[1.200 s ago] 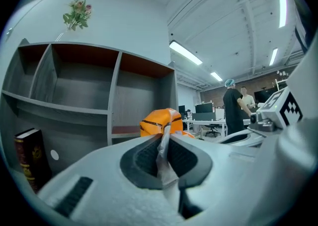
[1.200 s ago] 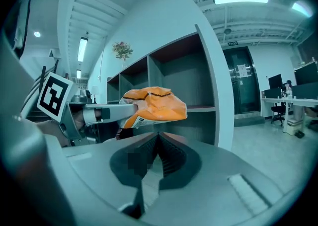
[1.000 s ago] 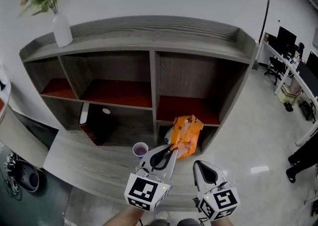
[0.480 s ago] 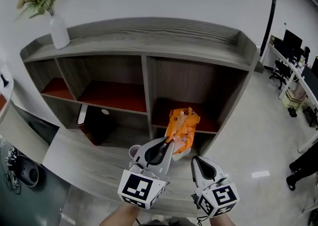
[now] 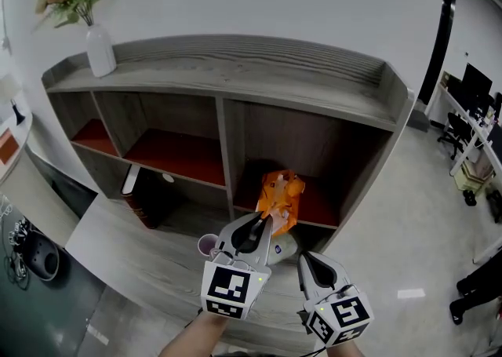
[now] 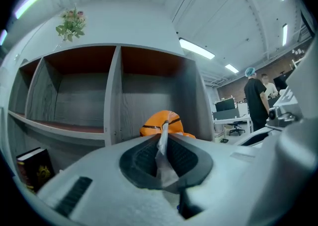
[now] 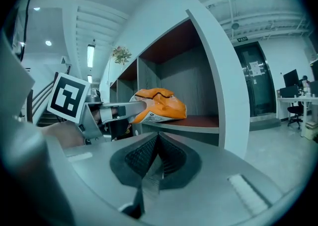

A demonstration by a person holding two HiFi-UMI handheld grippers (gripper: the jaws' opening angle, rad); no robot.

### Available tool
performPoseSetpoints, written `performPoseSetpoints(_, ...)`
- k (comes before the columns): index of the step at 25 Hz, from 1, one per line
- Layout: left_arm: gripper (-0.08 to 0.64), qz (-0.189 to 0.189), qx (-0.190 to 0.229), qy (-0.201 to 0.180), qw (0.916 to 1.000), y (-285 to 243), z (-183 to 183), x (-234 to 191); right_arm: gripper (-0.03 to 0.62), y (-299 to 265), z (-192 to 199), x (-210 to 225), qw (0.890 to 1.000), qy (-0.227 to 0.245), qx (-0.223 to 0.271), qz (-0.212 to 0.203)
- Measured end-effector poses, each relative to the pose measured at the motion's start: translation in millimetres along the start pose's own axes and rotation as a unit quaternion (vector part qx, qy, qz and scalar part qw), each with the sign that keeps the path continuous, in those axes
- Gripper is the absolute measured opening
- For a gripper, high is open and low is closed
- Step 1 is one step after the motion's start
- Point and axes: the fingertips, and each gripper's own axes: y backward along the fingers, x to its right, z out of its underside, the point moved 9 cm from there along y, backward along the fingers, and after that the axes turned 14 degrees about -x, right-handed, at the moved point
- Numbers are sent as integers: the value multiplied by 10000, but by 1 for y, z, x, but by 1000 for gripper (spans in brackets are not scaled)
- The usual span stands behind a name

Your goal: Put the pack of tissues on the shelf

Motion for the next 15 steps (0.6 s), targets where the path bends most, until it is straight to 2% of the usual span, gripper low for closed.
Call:
performPoseSetpoints(9, 40, -395, -295, -437, 9978, -24, -4, -2, -2, -15, 3, 9, 9996, -26, -73, -284)
performPoseSetpoints(11, 73, -377, -397, -496, 9973, -30, -3, -3, -2, -17, 3, 9, 9995, -42, -85, -311)
performPoseSetpoints(13, 140, -267, -466, -500, 9973, -33, -2, -3, -2, -17, 4, 9, 9994, -59, -93, -321)
performPoseSetpoints(15, 182, -191, -404, -456, 9980, -30, -3, -2, -2, -17, 5, 9, 9994, -72, -98, -317)
